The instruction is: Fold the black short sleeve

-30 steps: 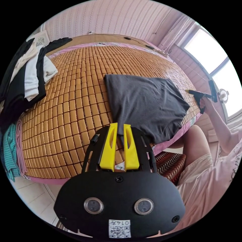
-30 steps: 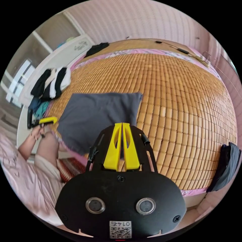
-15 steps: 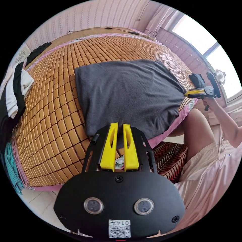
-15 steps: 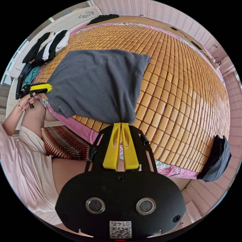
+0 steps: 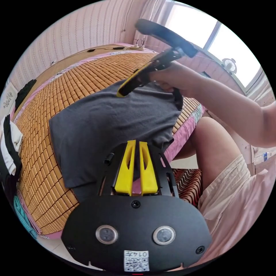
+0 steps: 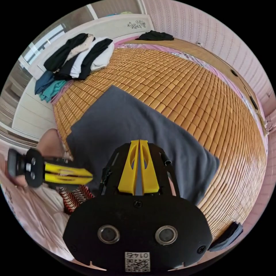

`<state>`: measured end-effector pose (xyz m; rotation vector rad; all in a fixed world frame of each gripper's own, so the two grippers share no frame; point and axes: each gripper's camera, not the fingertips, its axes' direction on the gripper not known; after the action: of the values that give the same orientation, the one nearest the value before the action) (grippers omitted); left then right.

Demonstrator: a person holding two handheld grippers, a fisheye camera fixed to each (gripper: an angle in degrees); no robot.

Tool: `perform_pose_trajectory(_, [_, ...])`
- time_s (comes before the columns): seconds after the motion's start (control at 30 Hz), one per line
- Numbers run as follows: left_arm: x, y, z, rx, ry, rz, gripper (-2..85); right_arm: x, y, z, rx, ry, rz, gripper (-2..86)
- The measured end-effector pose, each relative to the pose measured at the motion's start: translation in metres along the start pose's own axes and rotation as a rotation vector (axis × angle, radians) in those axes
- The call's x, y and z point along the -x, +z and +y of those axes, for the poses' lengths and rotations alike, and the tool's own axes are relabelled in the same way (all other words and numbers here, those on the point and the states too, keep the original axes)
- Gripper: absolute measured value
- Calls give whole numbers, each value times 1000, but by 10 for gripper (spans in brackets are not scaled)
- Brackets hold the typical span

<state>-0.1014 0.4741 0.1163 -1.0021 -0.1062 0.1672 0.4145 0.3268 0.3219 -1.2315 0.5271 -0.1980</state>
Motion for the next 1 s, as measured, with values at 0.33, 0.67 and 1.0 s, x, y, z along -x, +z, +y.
perform_pose_trajectory(0.33, [-26, 60, 25, 8, 124, -10, -10, -22, 18, -96, 284, -123, 36, -5])
perform_pose_trajectory(0.67, [-35, 93, 43, -6, 58, 43, -9, -85, -85, -3, -193, 197, -152, 1])
perform_pose_trajectory(1.0, [-60, 88, 51, -167, 78, 89, 29, -113, -188, 284, -177, 684, -41, 81])
